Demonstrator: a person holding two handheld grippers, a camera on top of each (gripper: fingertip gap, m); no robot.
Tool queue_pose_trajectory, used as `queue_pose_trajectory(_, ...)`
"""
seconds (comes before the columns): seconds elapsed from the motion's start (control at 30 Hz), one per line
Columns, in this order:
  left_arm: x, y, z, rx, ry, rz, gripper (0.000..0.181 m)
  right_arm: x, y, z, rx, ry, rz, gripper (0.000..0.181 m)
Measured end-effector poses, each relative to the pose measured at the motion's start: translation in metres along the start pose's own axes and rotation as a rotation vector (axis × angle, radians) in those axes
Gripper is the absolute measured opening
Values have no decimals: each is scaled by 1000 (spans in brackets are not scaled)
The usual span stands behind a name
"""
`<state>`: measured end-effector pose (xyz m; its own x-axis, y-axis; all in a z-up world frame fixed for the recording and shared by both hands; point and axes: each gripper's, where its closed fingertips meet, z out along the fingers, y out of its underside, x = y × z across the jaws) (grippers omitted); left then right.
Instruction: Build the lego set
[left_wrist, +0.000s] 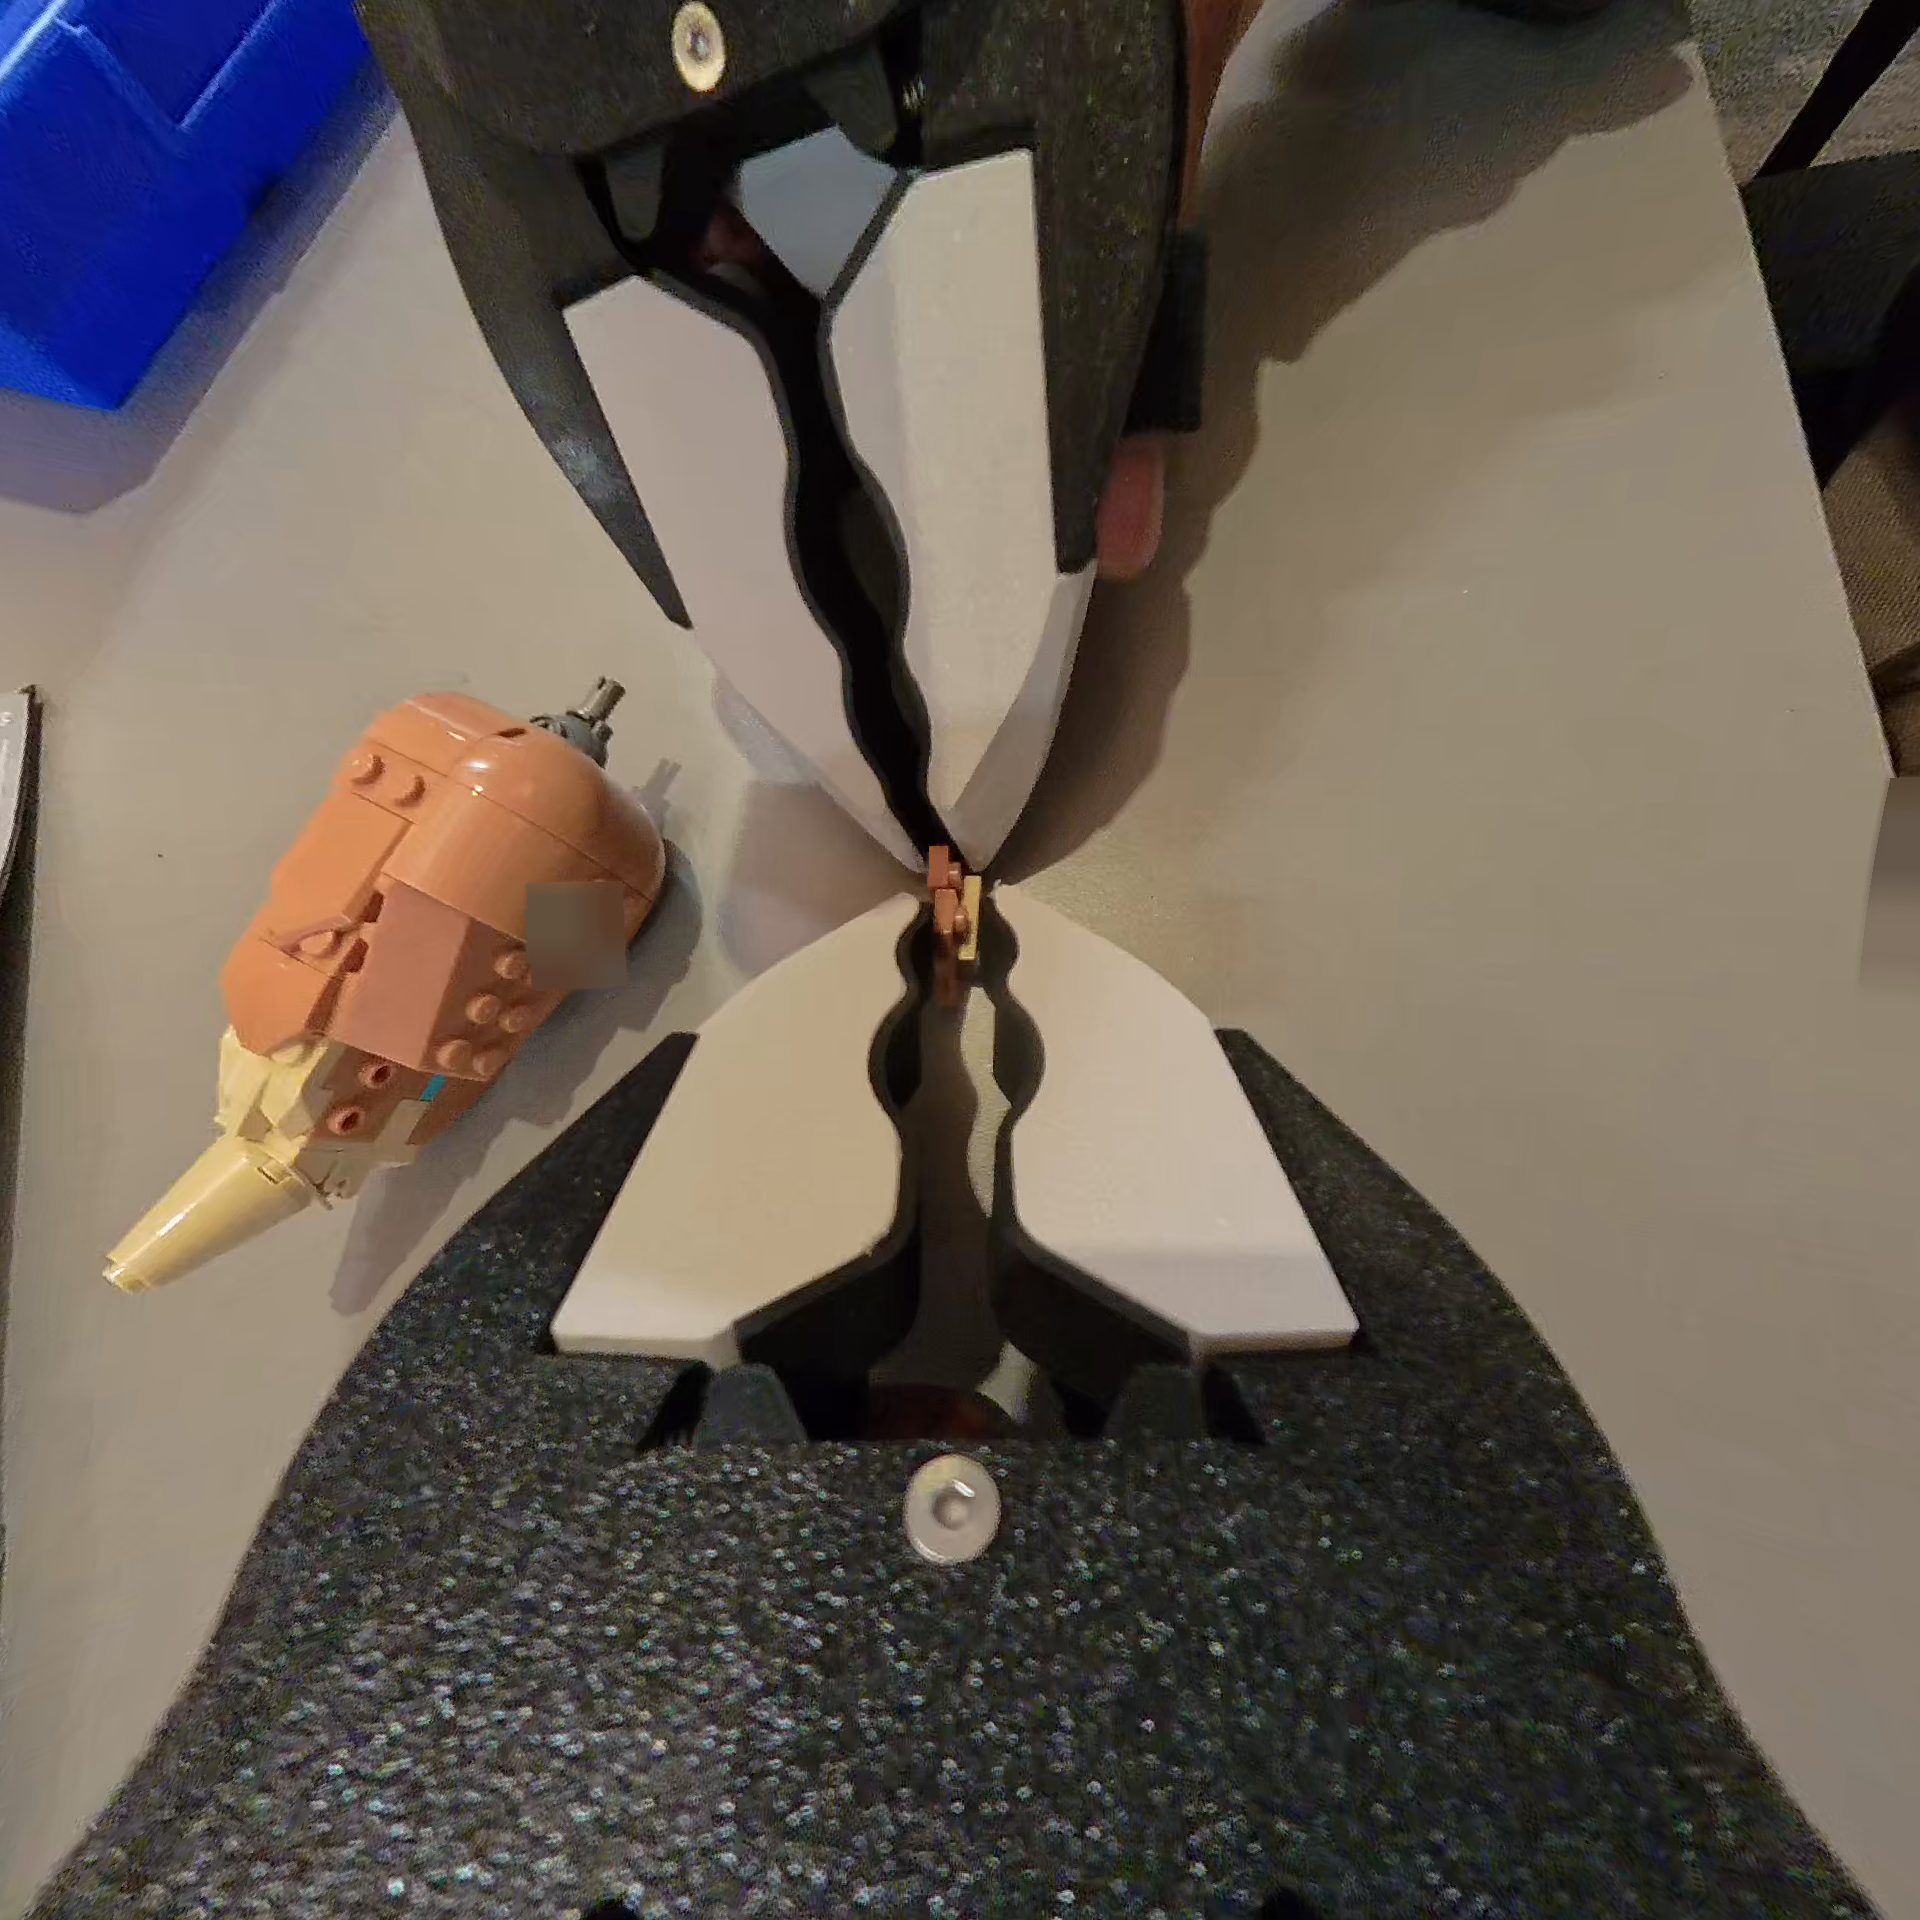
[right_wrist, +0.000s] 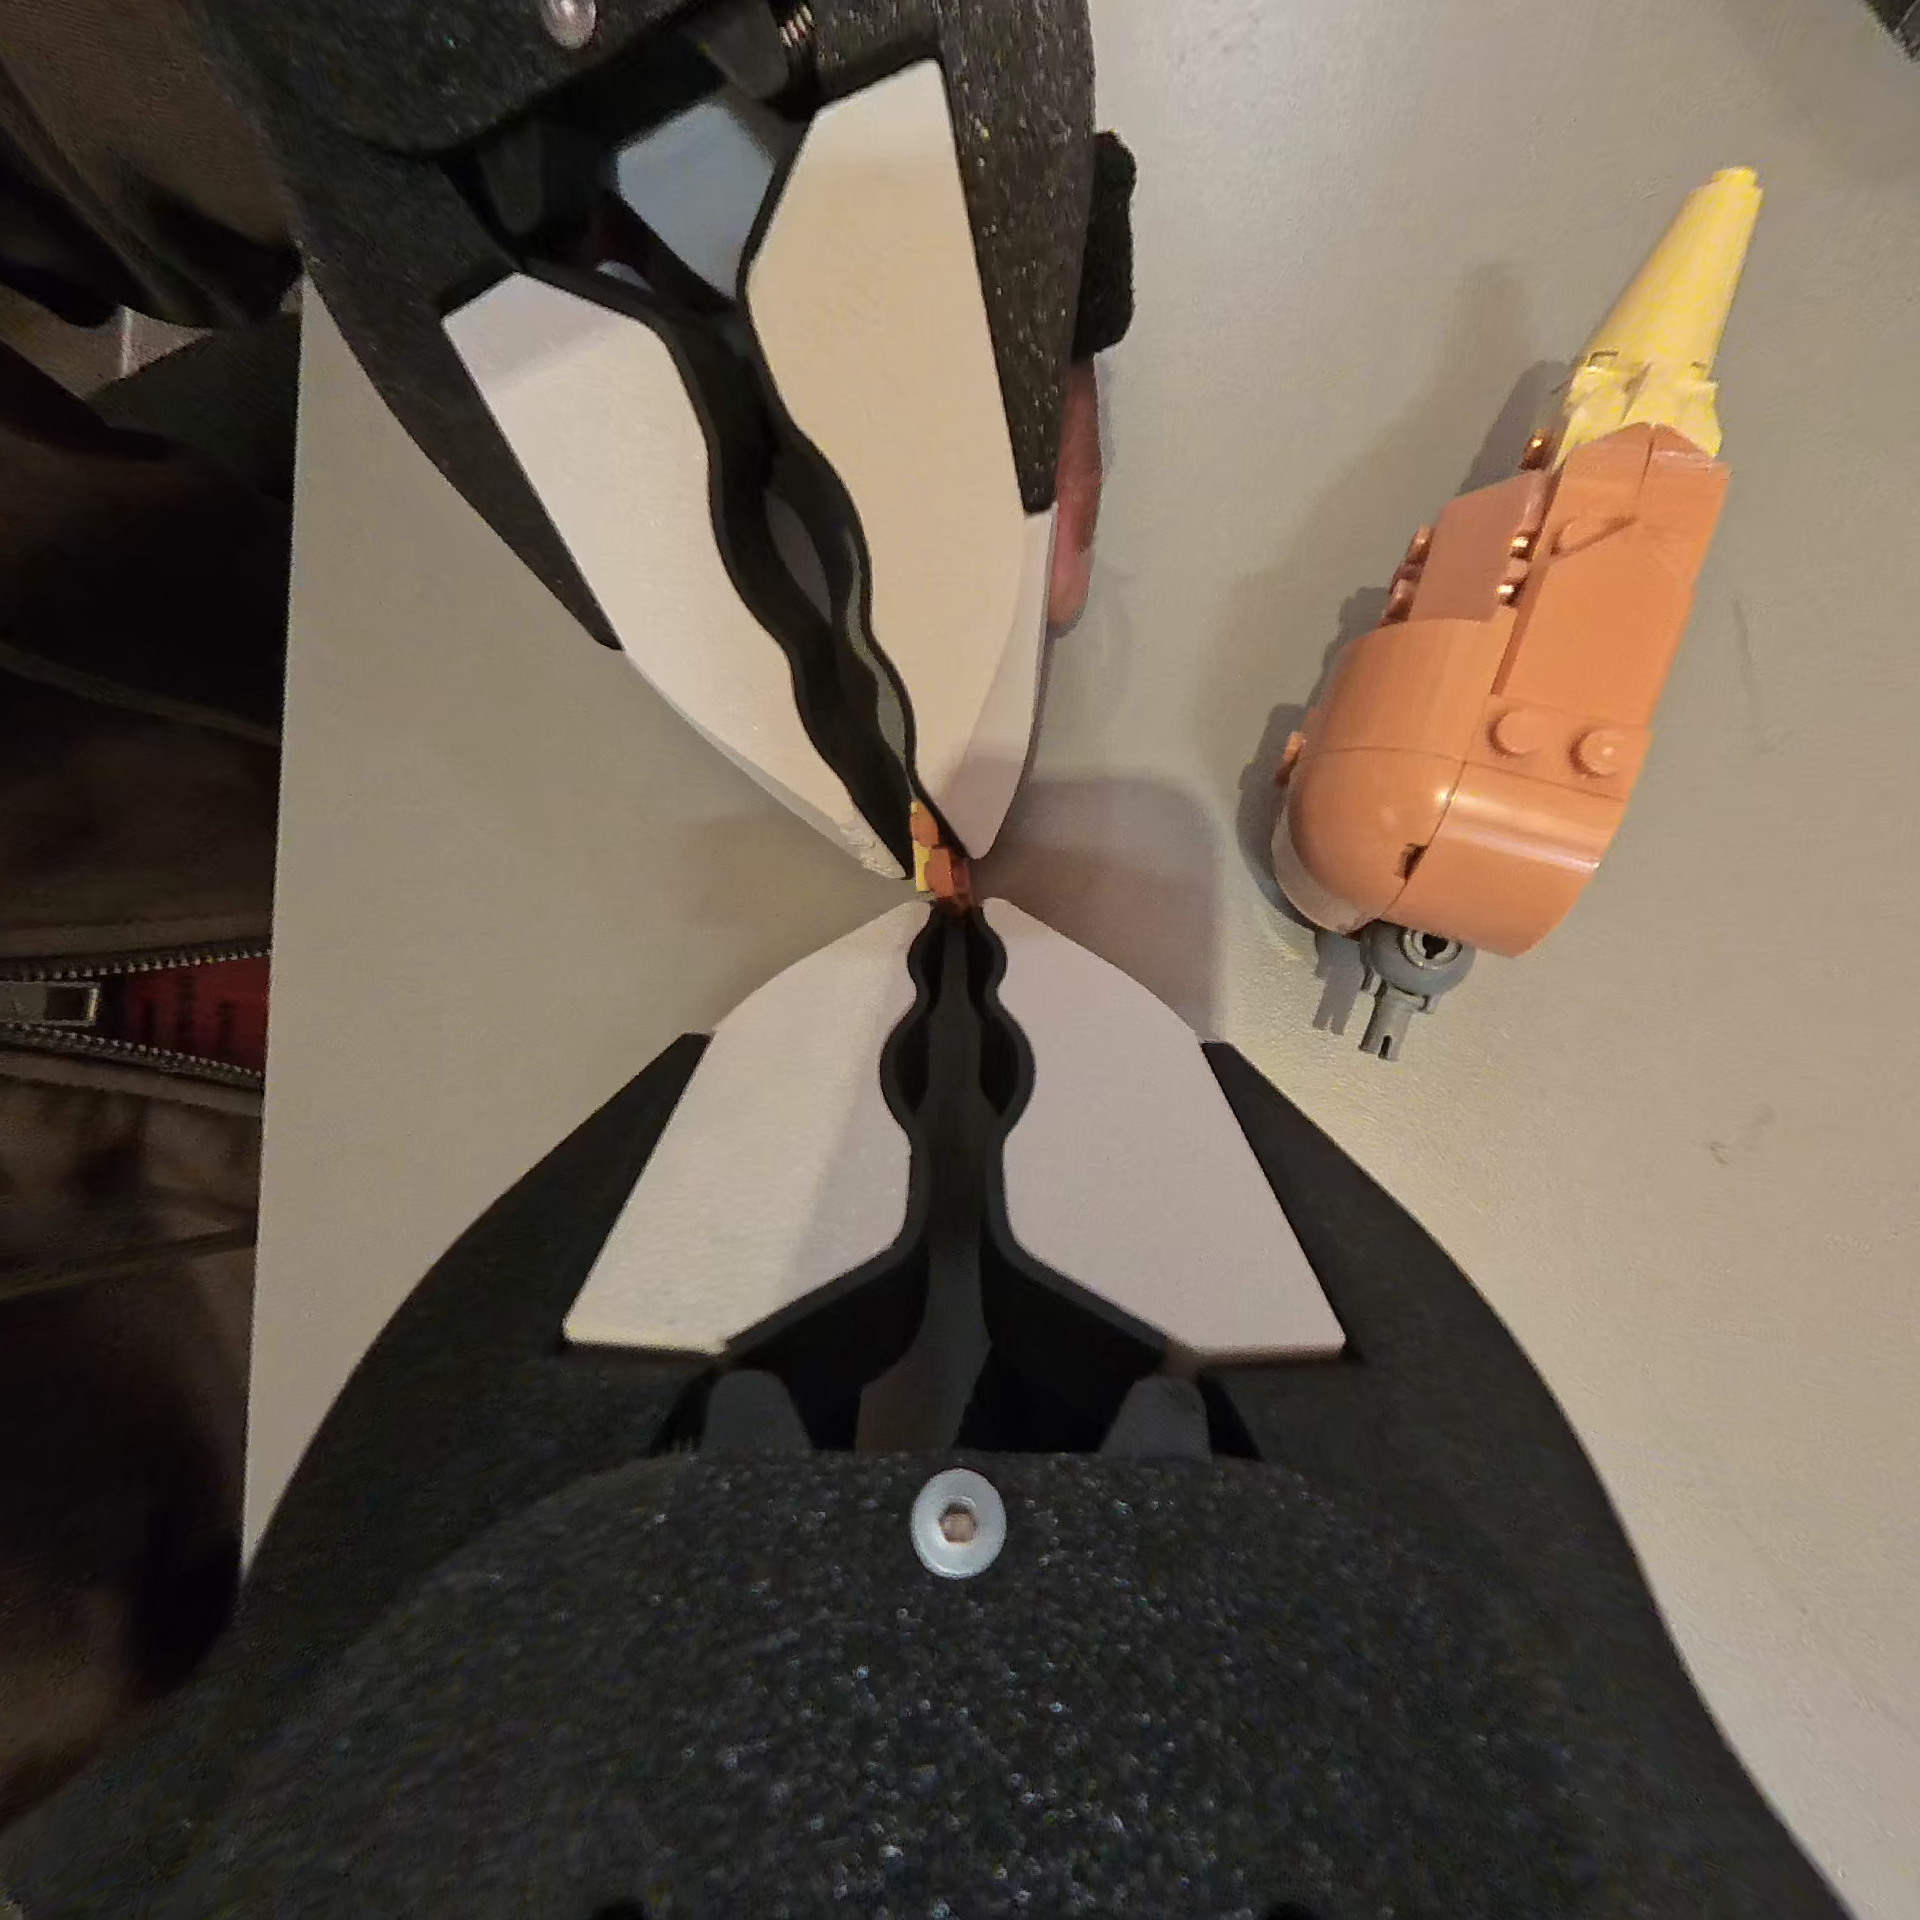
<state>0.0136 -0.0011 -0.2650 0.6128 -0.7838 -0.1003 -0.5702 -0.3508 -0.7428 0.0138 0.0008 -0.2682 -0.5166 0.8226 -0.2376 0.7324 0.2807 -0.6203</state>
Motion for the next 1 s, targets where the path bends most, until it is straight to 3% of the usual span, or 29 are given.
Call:
queue_pose_trajectory(0.47, -3, -2, -3, 29, -4, -22, 9, 0, -5, -3, 69, -79, 45, 2)
queue_pose_trajectory(1.0, -1, -2, -3, 24, 7, -14, 9, -2, -7, -2, 78, -69, -2, 2)
